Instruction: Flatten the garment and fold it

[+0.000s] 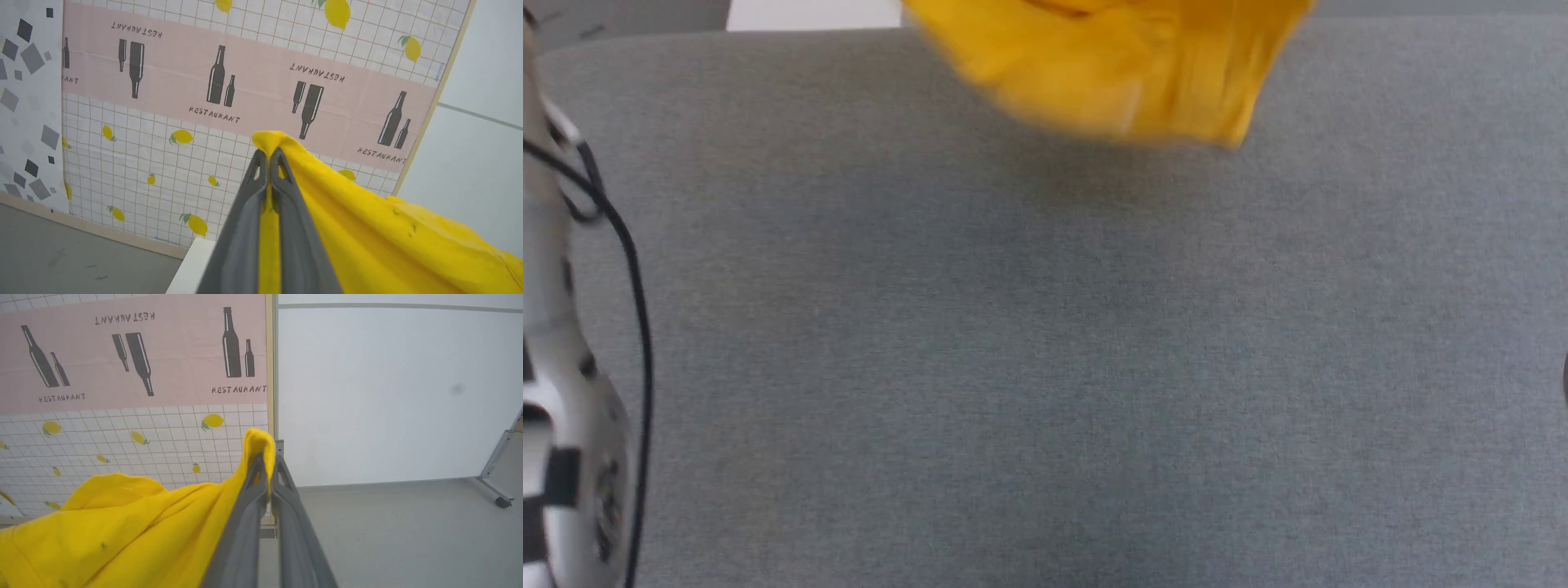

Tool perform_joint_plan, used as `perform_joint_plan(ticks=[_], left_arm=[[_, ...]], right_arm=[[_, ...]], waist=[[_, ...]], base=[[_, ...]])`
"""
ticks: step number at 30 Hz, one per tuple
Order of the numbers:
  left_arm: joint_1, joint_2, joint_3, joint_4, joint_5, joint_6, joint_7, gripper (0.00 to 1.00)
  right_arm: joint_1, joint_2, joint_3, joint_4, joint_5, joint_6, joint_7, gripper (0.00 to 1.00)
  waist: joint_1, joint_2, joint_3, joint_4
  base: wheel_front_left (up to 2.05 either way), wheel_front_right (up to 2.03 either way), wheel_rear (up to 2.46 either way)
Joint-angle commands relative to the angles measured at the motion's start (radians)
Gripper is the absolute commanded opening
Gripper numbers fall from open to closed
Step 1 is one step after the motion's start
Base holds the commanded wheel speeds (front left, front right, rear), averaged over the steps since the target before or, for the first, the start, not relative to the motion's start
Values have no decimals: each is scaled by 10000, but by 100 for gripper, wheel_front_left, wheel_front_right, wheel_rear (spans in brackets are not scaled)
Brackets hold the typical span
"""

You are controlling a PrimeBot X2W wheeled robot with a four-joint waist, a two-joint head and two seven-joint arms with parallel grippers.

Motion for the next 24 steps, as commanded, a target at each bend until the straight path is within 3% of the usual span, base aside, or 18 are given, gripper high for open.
perform_joint_plan(ticks=[1, 8, 13, 19, 24], left_arm=[[-460, 98, -55, 260, 183, 47, -201, 0], [-1951, 198, -190, 1162, 468, -38, -1064, 0], [-2117, 78, 31, 1641, 139, -171, -1477, 0], [-1059, -282, 330, 2391, -605, -735, -1888, 0], [963, -281, 394, 2598, -962, -1315, -2011, 0]], right_arm=[[-347, 110, -136, 198, -330, -13, -381, 0], [-1597, 379, -860, 943, -1154, -13, -1522, 0], [-1846, 347, -1006, 1399, -1225, -13, -2064, 0], [-860, -46, -164, 1798, 214, -13, -2609, 0], [1477, -520, 688, 1338, 2264, -13, -2852, 0]], waist=[[-1, 0, 375, -216], [-1, 0, 1018, -273], [-1, 0, 1216, -230], [-1, 0, 657, -20], [-1, 0, -557, 68]], base=[[0, 0, 0], [0, 0, 0], [0, 0, 0], [0, 0, 0], [0, 0, 0]])
